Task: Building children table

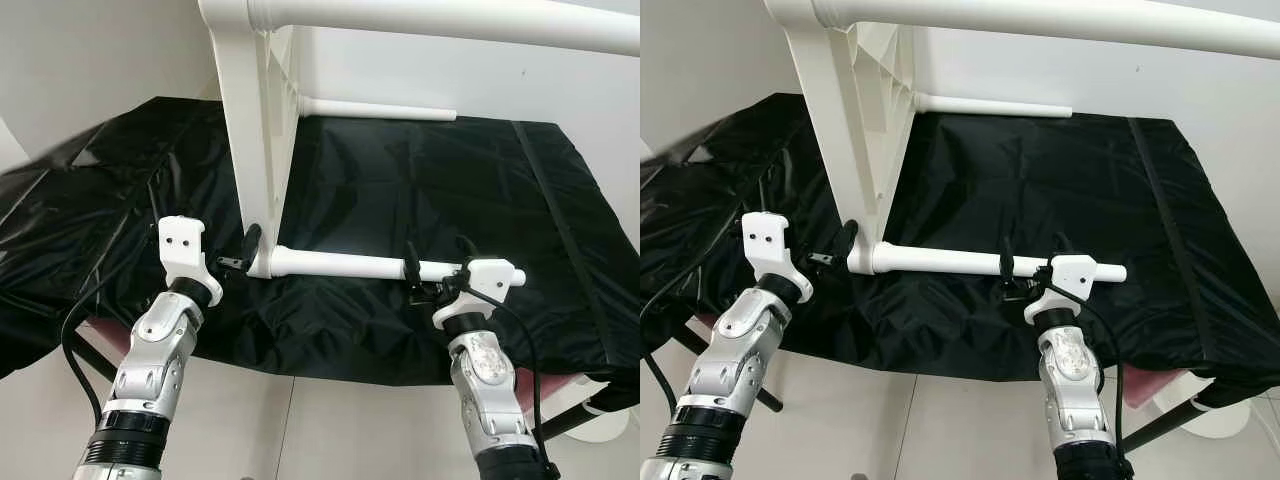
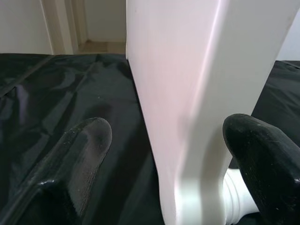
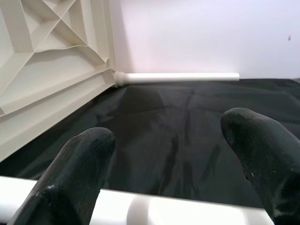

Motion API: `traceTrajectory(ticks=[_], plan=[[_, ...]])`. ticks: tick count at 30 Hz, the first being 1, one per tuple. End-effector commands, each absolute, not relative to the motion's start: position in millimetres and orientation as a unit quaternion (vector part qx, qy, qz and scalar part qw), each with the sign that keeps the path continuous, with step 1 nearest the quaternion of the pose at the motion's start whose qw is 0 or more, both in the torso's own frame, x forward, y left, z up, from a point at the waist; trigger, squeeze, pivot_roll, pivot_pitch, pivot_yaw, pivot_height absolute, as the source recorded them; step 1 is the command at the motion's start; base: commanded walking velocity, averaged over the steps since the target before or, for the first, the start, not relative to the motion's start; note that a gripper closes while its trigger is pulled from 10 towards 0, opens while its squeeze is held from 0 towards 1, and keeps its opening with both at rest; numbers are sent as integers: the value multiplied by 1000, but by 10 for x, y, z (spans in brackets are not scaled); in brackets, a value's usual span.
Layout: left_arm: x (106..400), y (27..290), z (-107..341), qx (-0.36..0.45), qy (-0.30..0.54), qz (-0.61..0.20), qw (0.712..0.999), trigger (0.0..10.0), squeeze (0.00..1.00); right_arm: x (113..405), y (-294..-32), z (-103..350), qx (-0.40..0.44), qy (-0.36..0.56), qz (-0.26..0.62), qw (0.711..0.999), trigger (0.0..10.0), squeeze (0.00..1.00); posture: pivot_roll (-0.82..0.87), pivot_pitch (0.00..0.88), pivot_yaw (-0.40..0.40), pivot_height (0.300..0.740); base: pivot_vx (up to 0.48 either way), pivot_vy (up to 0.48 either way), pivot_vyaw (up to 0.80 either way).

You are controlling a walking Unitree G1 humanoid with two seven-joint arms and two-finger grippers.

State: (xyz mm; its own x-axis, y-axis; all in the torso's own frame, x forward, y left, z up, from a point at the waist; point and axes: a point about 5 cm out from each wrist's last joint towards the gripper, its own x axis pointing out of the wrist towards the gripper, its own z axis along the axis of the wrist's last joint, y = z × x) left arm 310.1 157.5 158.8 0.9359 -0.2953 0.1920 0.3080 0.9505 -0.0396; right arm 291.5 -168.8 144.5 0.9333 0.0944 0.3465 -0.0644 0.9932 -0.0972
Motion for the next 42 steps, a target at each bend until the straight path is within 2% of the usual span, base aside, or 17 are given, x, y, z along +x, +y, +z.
traceTrajectory(ticks=[1,16,32,42], plan=[[3060,1598,1560,-23,-87,-169,982,10000,0,2929,-1665,1428,-42,-176,51,982,10000,0,128,45,11,740,0,0,0],[2947,1549,1439,-38,-85,-143,985,10000,0,2983,-1684,1479,-60,-173,89,979,10000,0,134,54,-72,740,0,0,0],[2965,1500,1440,-35,-85,-154,984,10000,0,2977,-1722,1496,-63,-176,86,979,10000,0,115,53,-52,740,0,0,0],[2967,1543,1360,-23,-71,-154,985,10000,0,2892,-1789,1322,-36,-155,32,987,10000,0,95,58,-24,740,0,0,0]])
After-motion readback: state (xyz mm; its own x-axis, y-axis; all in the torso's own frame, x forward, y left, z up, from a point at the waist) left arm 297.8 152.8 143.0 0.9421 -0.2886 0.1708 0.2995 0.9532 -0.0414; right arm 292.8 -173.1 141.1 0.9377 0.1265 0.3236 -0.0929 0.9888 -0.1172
